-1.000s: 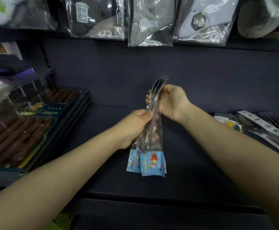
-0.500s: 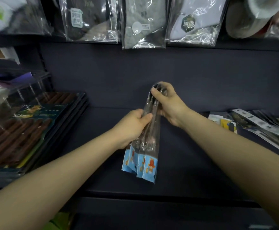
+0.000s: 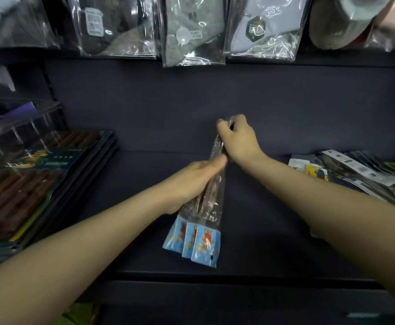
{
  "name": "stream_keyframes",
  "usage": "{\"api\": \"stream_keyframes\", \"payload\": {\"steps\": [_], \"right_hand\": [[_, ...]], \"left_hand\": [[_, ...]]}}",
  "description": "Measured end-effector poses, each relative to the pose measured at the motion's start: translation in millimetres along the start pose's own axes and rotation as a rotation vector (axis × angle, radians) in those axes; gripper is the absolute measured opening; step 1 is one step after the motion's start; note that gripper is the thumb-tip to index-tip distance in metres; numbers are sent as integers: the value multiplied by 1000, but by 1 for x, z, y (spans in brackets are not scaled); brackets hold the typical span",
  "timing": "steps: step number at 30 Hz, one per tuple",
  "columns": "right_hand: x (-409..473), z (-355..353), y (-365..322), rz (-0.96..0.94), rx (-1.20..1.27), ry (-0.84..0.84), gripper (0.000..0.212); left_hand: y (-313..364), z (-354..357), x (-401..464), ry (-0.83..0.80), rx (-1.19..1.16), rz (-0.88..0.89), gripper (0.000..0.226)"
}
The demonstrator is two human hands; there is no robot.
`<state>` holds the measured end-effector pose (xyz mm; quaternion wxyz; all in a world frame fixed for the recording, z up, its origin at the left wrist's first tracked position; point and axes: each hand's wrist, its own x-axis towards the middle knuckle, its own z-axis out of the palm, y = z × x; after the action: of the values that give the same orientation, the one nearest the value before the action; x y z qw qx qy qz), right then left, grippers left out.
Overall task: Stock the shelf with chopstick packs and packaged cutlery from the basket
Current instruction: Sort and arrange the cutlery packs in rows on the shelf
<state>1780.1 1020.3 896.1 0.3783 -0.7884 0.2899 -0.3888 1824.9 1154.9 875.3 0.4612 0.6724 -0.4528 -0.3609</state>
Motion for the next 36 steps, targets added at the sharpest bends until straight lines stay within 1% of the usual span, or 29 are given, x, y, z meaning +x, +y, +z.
{"api": "stream_keyframes", "payload": {"steps": [2, 3, 4, 6, 7, 8, 9, 11, 12, 13, 14, 16, 17, 19, 21, 23, 24, 25, 27, 29, 31, 33, 36], "right_hand": [[5, -3, 3, -60, -219, 18, 27], [9, -2, 7, -61, -331, 1, 32], [12, -2, 9, -45, -419, -35, 38], [20, -1, 14, 13, -471, -114, 54], [23, -2, 15, 41, -427, -161, 58], [24, -4, 15, 70, -324, -227, 57], [24, -7, 15, 127, -166, -317, 51], [24, -13, 19, 327, 158, -497, 33], [23, -15, 23, 407, 253, -534, 22], [25, -13, 30, 462, 284, -525, 17], [27, -10, 36, 508, 284, -490, 17], [34, 0, 44, 528, 212, -397, 16], [38, 6, 45, 504, 149, -372, 16], [46, 16, 44, 434, 43, -349, 25], [54, 22, 47, 375, -59, -337, 30], [55, 25, 52, 332, -175, -342, 27], [56, 27, 56, 331, -190, -348, 26], [55, 28, 60, 349, -167, -348, 23], [54, 29, 64, 427, -49, -321, 18], [56, 27, 62, 537, 92, -318, 25], [58, 23, 58, 616, 209, -338, 30], [59, 22, 56, 632, 230, -344, 31], [55, 27, 64, 528, 121, -328, 29]], "left_hand": [[0, 4, 2, -54, 132, -35, 18], [0, 6, 4, -38, 201, -53, 17], [1, 9, 7, -8, 278, -68, 21], [1, 11, 15, 50, 456, -69, 31], [2, 12, 17, 69, 534, -76, 35], [0, 13, 21, 89, 602, -77, 38], [-1, 13, 26, 112, 647, -108, 40], [-5, 10, 33, 143, 711, -175, 41], [-5, 9, 36, 138, 744, -180, 41], [-4, 10, 38, 143, 753, -163, 41], [-3, 13, 40, 134, 763, -149, 41], [-2, 18, 42, 122, 812, -129, 40], [-3, 19, 43, 125, 847, -129, 40], [-5, 18, 41, 166, 954, -115, 40], [-11, 12, 36, 222, 1027, -69, 51], [-18, 3, 28, 195, 1056, 37, 64], [-21, -1, 25, 154, 1038, 78, 64], [-22, -2, 21, 97, 982, 94, 59], [-24, 2, 17, -12, 891, 64, 50], [-23, 13, 16, -46, 928, 1, 51], [-20, 23, 17, 13, 922, -67, 57], [-18, 30, 19, 119, 903, -92, 54], [-16, 38, 21, 312, 1104, -55, 44]]}}
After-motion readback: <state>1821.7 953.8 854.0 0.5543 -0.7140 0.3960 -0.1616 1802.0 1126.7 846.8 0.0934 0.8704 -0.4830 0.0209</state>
